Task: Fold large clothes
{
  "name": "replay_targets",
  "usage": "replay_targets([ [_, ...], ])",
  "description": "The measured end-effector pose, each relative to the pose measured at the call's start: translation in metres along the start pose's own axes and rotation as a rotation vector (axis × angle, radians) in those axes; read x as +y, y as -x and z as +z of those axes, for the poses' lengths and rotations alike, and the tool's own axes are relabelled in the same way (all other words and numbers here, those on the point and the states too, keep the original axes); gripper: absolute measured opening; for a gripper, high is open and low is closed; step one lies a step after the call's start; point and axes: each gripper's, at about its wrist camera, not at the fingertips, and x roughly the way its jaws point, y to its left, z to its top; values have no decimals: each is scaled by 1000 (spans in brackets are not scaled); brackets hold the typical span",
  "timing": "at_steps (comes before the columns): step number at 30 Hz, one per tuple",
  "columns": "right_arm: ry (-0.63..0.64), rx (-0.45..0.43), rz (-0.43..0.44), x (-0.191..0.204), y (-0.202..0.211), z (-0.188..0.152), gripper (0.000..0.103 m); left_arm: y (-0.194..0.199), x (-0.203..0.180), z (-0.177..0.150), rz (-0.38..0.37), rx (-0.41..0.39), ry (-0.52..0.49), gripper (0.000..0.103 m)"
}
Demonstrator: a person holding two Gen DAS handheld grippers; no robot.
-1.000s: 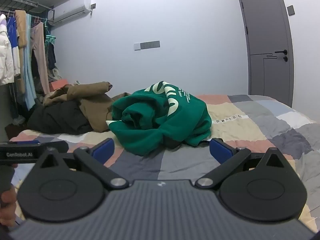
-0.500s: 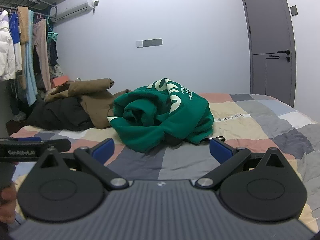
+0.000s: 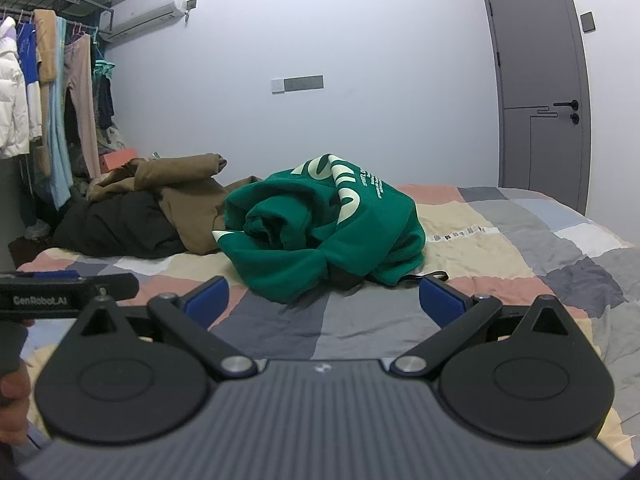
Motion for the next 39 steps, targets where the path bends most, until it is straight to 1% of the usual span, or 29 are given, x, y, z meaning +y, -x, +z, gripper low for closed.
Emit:
replay_targets([
  [39,3,11,-18,2,-3,-3,103,0,1,2,-9,-5,-4,103],
])
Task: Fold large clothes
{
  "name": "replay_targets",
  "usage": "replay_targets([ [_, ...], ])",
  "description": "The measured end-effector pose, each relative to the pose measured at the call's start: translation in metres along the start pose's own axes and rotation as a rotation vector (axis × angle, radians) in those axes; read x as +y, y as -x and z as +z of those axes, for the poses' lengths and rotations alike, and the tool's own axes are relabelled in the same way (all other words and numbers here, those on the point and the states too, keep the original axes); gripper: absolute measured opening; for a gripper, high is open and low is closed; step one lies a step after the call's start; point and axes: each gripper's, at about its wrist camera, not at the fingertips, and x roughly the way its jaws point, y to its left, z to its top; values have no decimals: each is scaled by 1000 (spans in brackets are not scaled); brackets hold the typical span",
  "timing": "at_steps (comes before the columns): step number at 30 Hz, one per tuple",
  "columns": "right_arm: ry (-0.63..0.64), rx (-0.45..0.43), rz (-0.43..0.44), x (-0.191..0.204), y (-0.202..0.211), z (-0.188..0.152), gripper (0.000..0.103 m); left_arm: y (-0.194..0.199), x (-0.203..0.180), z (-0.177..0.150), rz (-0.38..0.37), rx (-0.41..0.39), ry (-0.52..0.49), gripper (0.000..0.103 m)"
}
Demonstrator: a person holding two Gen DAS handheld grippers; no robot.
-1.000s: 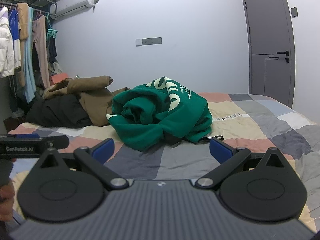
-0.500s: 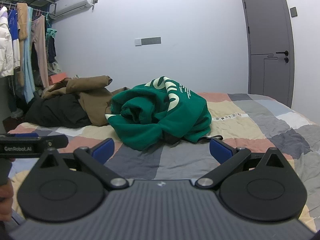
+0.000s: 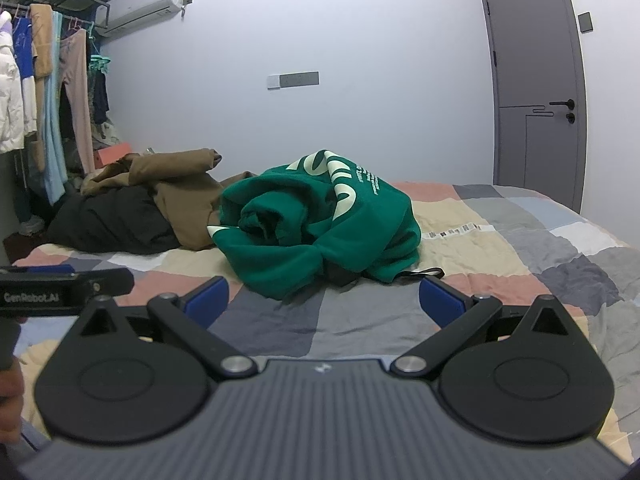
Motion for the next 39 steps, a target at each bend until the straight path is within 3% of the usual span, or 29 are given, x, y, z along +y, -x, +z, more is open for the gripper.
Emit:
replay_targets([
  [16,-50,-16,-6,-3,-2,1,103,-11,6,-3,-3,8,19,103],
  [24,-74,-9,-47,-2,-19,5,103,-39,23,6,16,21,46,103],
  [29,-90,41,-6,7,-46,14,103,-66,38,16,13,29,61,103],
  [32,-132,90,67,8,-69,20,103,-82,45,26,13,10,48,103],
  [39,-193,149,129,17,-140,40,103,-125,59,52,55,-33,-52,103],
])
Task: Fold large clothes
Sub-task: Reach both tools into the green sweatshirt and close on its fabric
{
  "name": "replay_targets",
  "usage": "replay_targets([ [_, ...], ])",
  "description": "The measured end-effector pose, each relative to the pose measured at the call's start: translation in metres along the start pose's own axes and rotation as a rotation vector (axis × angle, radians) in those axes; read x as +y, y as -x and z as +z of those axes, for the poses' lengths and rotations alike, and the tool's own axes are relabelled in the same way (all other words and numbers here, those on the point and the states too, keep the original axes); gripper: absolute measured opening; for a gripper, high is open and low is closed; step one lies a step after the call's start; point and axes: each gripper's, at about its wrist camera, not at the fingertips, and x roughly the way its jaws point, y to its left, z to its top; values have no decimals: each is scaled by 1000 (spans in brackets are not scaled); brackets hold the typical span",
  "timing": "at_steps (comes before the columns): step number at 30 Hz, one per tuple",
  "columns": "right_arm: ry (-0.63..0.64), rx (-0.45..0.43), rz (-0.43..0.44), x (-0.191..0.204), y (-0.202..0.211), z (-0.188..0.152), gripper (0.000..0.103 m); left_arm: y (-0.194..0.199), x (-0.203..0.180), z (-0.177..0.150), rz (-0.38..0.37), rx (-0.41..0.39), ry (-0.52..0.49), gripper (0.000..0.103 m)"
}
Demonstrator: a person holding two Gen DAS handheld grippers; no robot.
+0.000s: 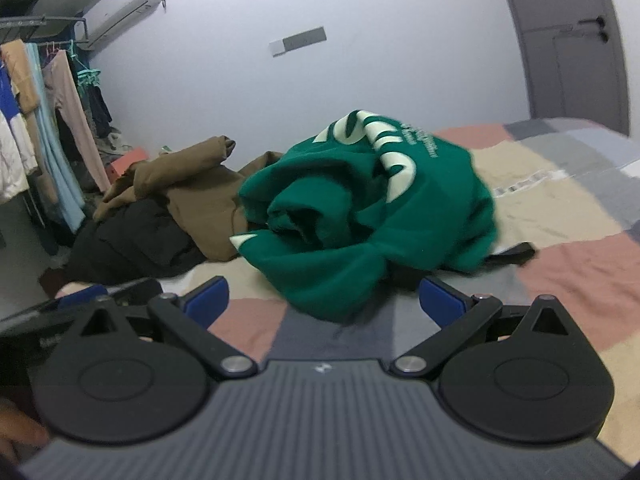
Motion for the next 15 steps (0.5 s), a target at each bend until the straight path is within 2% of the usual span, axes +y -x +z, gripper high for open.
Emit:
replay_targets([
  [3,2,5,2,4,-36,13,103,-18,12,6,20,-4,-12,103],
  [8,-18,22,32,3,-110,32,103,-45,37,-4,3,35,74,103],
  [12,45,29,-25,8,-171,41,102,-66,46,-17,-18,78,98,103],
  [15,65,56,-65,4,-214,43,94,-80,46,-27,-39,94,105,103],
])
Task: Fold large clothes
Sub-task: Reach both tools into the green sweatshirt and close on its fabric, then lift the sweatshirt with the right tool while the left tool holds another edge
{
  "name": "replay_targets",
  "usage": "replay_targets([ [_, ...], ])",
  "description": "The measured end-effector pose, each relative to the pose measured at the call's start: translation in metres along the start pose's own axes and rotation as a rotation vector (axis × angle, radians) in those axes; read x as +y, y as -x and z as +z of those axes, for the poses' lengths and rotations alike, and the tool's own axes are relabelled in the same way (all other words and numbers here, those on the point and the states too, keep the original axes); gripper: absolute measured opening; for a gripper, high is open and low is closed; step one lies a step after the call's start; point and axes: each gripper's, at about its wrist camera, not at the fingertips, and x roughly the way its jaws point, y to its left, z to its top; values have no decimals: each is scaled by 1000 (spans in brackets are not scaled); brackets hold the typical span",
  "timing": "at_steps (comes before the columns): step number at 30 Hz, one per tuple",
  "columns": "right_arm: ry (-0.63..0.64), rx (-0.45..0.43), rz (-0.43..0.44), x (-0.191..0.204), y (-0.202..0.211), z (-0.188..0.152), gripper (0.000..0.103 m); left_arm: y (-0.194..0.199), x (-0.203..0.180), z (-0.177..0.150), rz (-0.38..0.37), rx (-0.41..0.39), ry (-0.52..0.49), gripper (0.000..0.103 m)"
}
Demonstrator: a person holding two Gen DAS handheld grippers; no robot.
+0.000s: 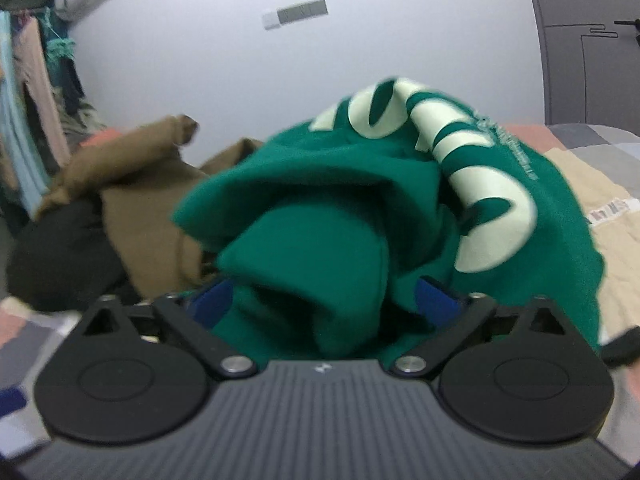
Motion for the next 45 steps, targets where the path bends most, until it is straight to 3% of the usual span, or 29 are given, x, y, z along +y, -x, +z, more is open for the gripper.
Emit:
replay_targets([
  [2,36,25,9,2,-20,1,90,-8,1,-6,-6,7,-5,103],
  [3,56,29,21,3,-26,1,72,-10,1,-8,-10,8,-7,103],
  [4,80,29,32,6,-28,3,61,-14,2,-10,-12,12,-3,103],
  [5,120,22,35,12,-26,8,32,-15,3,-11,-15,17,3,103],
  [6,153,13,13,16,-22,13,14,-17,5,-12,-21,21,15,103],
  [7,167,12,-16,17,-19,19,14,-17,6,-13,-26,20,27,103],
  [14,175,-92,10,1,47,72,10,5,8,-6,-59,-37,71,103],
  [23,210,-322,49,3,183,122,10,48,12,-6,-82,-92,138,103],
  [28,197,-388,58,-4,249,137,10,72,6,-10,-98,-98,140,103],
  [33,191,-443,73,-23,296,112,10,95,-4,-13,-147,-104,127,103],
  [37,195,-466,158,-25,324,76,10,108,-12,-12,-185,-114,126,103],
  [40,217,-396,246,-22,335,38,10,116,-15,-11,-198,-126,139,103],
  [45,303,-161,367,-5,332,-34,10,122,-7,-10,-232,-117,234,103],
])
